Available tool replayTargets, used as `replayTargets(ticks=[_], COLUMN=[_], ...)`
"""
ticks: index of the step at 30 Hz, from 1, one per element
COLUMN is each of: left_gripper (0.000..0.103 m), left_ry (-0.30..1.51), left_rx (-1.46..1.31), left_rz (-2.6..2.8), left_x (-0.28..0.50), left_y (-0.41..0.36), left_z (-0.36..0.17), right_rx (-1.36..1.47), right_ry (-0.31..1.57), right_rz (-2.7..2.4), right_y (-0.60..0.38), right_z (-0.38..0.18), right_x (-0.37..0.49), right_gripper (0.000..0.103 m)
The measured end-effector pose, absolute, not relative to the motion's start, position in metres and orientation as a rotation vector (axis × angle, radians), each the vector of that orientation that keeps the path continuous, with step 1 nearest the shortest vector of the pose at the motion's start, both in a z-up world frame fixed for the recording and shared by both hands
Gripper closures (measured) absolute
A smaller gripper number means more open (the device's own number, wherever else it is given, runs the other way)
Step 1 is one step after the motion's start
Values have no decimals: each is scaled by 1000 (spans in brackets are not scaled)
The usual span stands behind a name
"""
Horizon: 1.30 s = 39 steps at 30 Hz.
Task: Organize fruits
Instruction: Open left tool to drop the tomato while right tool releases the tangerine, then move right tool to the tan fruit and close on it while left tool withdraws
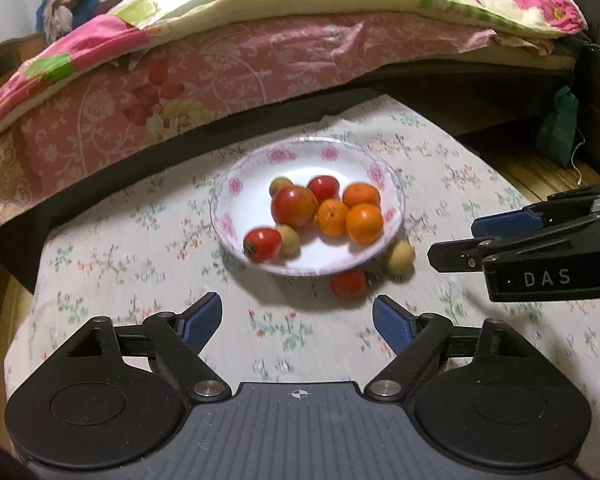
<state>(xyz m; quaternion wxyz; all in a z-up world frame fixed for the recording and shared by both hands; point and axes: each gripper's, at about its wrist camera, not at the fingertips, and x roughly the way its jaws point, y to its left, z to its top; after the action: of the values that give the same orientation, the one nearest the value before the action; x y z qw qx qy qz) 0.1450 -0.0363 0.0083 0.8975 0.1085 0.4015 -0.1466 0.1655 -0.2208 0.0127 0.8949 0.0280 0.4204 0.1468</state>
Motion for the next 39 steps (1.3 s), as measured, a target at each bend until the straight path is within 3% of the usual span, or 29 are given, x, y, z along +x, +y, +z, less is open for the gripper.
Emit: replayTargets(ticks=[33, 37, 39], left_gripper=[15, 15, 15], left_ry=[929, 934, 931], left_rx=[225, 220, 213], left_rz=[-374, -372, -368], left_x=[131, 133, 134], left_y=[-39, -38, -37], left_z=[-27, -28, -28], right_rx=[-106, -104, -96], right_ry=[908, 914, 921], right_rz=[366, 353, 354], right_y=[-189, -190, -191], right_z=[-37, -40, -39], right_x=[199, 203, 205], right_gripper=[54, 71, 73])
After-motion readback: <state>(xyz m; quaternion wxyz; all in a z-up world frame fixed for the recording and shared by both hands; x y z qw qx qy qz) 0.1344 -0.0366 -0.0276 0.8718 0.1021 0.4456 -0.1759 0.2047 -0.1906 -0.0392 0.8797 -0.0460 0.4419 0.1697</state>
